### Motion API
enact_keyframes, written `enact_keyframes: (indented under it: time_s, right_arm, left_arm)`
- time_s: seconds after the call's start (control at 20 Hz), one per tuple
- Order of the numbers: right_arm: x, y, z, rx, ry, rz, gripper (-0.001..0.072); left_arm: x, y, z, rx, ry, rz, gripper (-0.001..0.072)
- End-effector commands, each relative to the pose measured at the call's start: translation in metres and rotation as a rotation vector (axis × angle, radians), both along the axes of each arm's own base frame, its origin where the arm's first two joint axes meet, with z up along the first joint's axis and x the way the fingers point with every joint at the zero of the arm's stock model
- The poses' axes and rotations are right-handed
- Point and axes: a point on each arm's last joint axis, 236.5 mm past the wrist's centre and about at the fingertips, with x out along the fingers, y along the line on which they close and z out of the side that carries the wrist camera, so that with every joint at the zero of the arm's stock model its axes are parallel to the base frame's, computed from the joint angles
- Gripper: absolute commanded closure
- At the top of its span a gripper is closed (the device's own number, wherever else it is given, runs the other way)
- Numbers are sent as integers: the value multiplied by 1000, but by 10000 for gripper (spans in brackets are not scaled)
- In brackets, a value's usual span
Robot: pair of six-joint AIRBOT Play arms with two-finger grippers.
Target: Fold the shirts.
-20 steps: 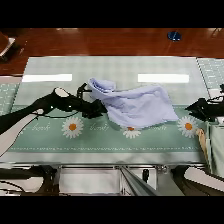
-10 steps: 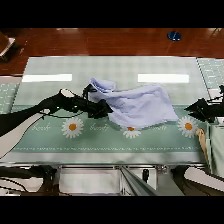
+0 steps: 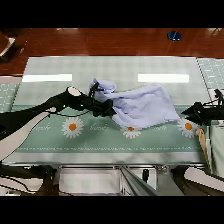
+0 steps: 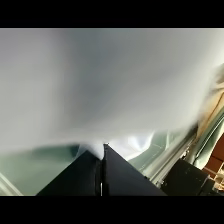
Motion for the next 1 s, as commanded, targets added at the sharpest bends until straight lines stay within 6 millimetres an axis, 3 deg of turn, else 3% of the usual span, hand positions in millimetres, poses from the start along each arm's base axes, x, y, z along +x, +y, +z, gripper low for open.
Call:
enact_keyframes:
  time_s: [0.0, 0.15, 0.45, 0.65, 0.7, 0.75, 0.8, 0.9, 0.95]
  right_arm:
    - [-14, 21, -15, 0, 81, 63, 294]
    - [-10, 36, -26, -23, 109, 104, 295]
    - [22, 37, -30, -24, 46, -15, 295]
    - [31, 63, -39, 41, 62, 0, 306]
    - [34, 70, -40, 43, 61, 21, 347]
    - [41, 77, -38, 44, 51, 46, 473]
    - [49, 82, -31, 34, 17, 92, 671]
    - [69, 94, -4, 40, -50, 172, 692]
    - [82, 98, 18, 38, -93, 211, 692]
  left_arm:
    - [4, -3, 11, -24, -15, -19, 679]
    - [9, -5, 20, -40, -28, -27, 679]
    - [12, -6, 22, -43, -36, -25, 679]
    - [12, -6, 22, -43, -35, -25, 679]
    - [12, -6, 22, -44, -35, -27, 679]
    - [12, -6, 23, -44, -35, -27, 679]
    - [12, -6, 24, -46, -39, -26, 679]
    - [19, -1, 38, -66, -68, -32, 679]
    - [28, 4, 55, -91, -98, -35, 679]
